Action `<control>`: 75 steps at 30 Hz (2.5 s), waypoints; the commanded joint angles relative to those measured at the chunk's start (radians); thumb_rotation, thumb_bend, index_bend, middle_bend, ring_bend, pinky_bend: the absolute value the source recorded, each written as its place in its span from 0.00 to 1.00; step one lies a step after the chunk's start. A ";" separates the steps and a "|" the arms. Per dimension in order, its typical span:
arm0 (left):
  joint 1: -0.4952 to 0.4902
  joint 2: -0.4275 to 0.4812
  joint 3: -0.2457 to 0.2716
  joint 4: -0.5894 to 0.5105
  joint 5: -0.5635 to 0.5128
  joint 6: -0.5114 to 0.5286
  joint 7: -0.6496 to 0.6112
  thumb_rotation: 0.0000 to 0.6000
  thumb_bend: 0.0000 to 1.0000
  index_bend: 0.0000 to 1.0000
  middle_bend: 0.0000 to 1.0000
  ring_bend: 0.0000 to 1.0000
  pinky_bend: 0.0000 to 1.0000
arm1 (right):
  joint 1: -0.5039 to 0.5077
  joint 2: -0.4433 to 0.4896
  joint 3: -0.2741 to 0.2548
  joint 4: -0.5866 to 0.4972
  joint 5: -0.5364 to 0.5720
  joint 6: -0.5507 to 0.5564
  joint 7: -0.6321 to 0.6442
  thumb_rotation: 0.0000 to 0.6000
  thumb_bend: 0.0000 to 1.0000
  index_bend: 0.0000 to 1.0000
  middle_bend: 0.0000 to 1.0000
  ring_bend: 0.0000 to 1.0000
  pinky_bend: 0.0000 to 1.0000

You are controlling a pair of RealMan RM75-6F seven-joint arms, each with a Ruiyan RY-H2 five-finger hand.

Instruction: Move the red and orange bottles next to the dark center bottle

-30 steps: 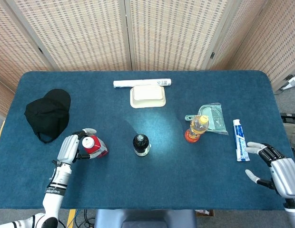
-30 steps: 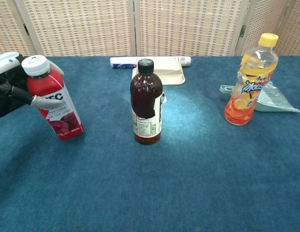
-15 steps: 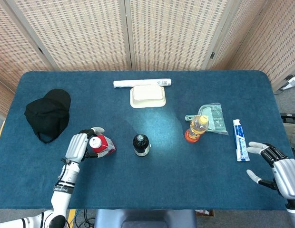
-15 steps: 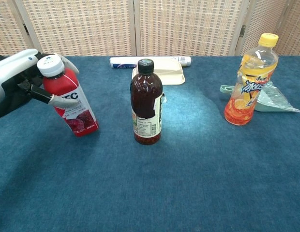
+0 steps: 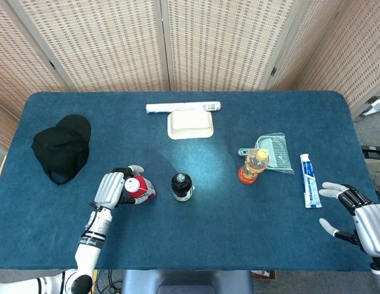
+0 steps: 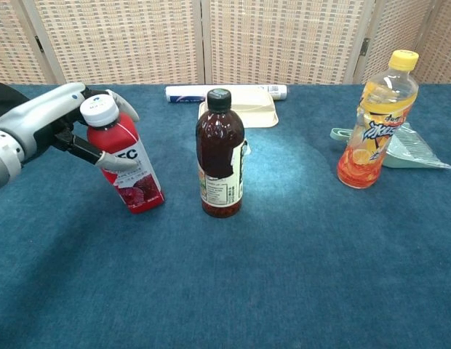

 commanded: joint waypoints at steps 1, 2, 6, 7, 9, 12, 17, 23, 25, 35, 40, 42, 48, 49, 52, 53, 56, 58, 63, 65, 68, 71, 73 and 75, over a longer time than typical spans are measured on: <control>-0.005 -0.009 -0.001 0.011 -0.009 -0.002 0.017 1.00 0.06 0.57 0.59 0.37 0.27 | -0.001 0.002 0.001 0.000 0.000 0.003 0.004 1.00 0.20 0.33 0.28 0.21 0.41; -0.006 -0.013 -0.002 0.017 -0.007 0.002 0.020 1.00 0.06 0.56 0.59 0.37 0.27 | -0.002 0.003 0.001 0.000 0.000 0.005 0.006 1.00 0.20 0.33 0.28 0.21 0.41; -0.008 -0.024 -0.004 0.031 0.004 0.012 0.016 1.00 0.06 0.45 0.55 0.35 0.27 | -0.002 0.005 0.002 0.000 0.001 0.006 0.010 1.00 0.20 0.33 0.28 0.21 0.41; -0.008 -0.025 -0.004 0.032 0.006 0.013 0.017 1.00 0.06 0.41 0.51 0.35 0.27 | -0.002 0.005 0.002 0.001 0.001 0.005 0.010 1.00 0.20 0.33 0.28 0.21 0.41; -0.008 -0.024 -0.002 0.029 0.007 0.014 0.021 1.00 0.06 0.29 0.41 0.33 0.27 | -0.001 0.005 0.002 0.001 0.001 0.004 0.011 1.00 0.20 0.33 0.28 0.21 0.41; -0.007 -0.017 -0.002 0.017 0.003 0.014 0.031 1.00 0.06 0.13 0.25 0.31 0.26 | 0.000 0.005 0.002 0.001 0.000 0.002 0.010 1.00 0.20 0.33 0.28 0.21 0.41; -0.002 0.001 -0.007 -0.016 -0.014 0.012 0.038 1.00 0.05 0.06 0.09 0.27 0.26 | 0.000 0.004 0.002 0.000 0.002 0.000 0.007 1.00 0.20 0.33 0.28 0.21 0.41; 0.013 0.044 0.000 -0.081 -0.028 0.032 0.086 1.00 0.04 0.02 0.06 0.24 0.26 | 0.001 0.002 0.002 0.000 0.003 -0.005 0.003 1.00 0.20 0.33 0.28 0.21 0.41; 0.026 0.070 0.010 -0.111 -0.024 0.047 0.102 1.00 0.04 0.02 0.06 0.24 0.26 | 0.003 0.000 0.002 0.001 0.006 -0.010 0.001 1.00 0.20 0.33 0.28 0.21 0.41; 0.135 0.246 0.144 -0.218 0.116 0.158 0.182 1.00 0.04 0.03 0.06 0.18 0.24 | 0.010 -0.017 0.014 0.011 0.039 -0.026 0.014 1.00 0.20 0.33 0.28 0.21 0.41; 0.202 0.325 0.221 -0.176 0.216 0.221 0.175 1.00 0.04 0.03 0.05 0.13 0.22 | 0.017 -0.019 0.025 0.027 0.069 -0.043 0.064 1.00 0.20 0.33 0.28 0.21 0.41; 0.235 0.346 0.246 -0.148 0.255 0.256 0.144 1.00 0.04 0.03 0.05 0.13 0.22 | 0.019 -0.029 0.034 0.036 0.088 -0.046 0.067 1.00 0.20 0.33 0.28 0.21 0.41; 0.307 0.385 0.319 -0.046 0.369 0.318 0.082 1.00 0.04 0.03 0.05 0.10 0.21 | 0.034 -0.071 0.065 0.067 0.143 -0.065 0.074 1.00 0.18 0.30 0.24 0.19 0.39; 0.315 0.388 0.327 -0.031 0.382 0.324 0.078 1.00 0.04 0.03 0.04 0.09 0.21 | 0.037 -0.077 0.070 0.072 0.151 -0.071 0.080 1.00 0.17 0.28 0.22 0.18 0.38; 0.335 0.398 0.349 0.014 0.420 0.332 0.050 1.00 0.04 0.03 0.04 0.08 0.20 | 0.050 -0.102 0.086 0.092 0.179 -0.091 0.101 1.00 0.14 0.25 0.20 0.16 0.35; 0.341 0.401 0.356 0.030 0.435 0.335 0.027 1.00 0.04 0.03 0.03 0.07 0.19 | 0.055 -0.111 0.090 0.102 0.186 -0.100 0.105 1.00 0.13 0.24 0.19 0.16 0.34; 0.355 0.405 0.368 0.070 0.467 0.346 -0.044 1.00 0.04 0.04 0.03 0.07 0.19 | 0.068 -0.135 0.099 0.126 0.203 -0.121 0.104 1.00 0.10 0.22 0.18 0.15 0.34; 0.369 0.401 0.368 0.109 0.489 0.373 -0.063 1.00 0.04 0.05 0.03 0.07 0.19 | 0.077 -0.151 0.107 0.137 0.215 -0.132 0.101 1.00 0.09 0.21 0.18 0.15 0.34; 0.396 0.386 0.368 0.181 0.536 0.422 -0.133 1.00 0.04 0.08 0.03 0.07 0.19 | 0.110 -0.190 0.141 0.162 0.252 -0.169 0.116 1.00 0.07 0.20 0.16 0.14 0.34; 0.400 0.393 0.364 0.185 0.543 0.426 -0.148 1.00 0.04 0.09 0.03 0.07 0.19 | 0.125 -0.205 0.151 0.174 0.256 -0.181 0.114 1.00 0.07 0.20 0.16 0.14 0.34; 0.405 0.404 0.358 0.180 0.546 0.431 -0.168 1.00 0.04 0.09 0.03 0.07 0.19 | 0.149 -0.235 0.169 0.190 0.270 -0.202 0.112 1.00 0.06 0.20 0.16 0.14 0.34; 0.412 0.412 0.353 0.177 0.551 0.435 -0.180 1.00 0.04 0.09 0.03 0.07 0.19 | 0.177 -0.263 0.185 0.208 0.289 -0.237 0.120 1.00 0.05 0.20 0.16 0.14 0.33; 0.417 0.417 0.351 0.173 0.555 0.440 -0.188 1.00 0.04 0.09 0.03 0.07 0.19 | 0.198 -0.277 0.194 0.217 0.301 -0.267 0.125 1.00 0.03 0.18 0.15 0.12 0.31; 0.422 0.419 0.348 0.171 0.558 0.445 -0.195 1.00 0.04 0.09 0.03 0.07 0.19 | 0.216 -0.288 0.201 0.224 0.312 -0.293 0.125 1.00 0.01 0.16 0.13 0.10 0.26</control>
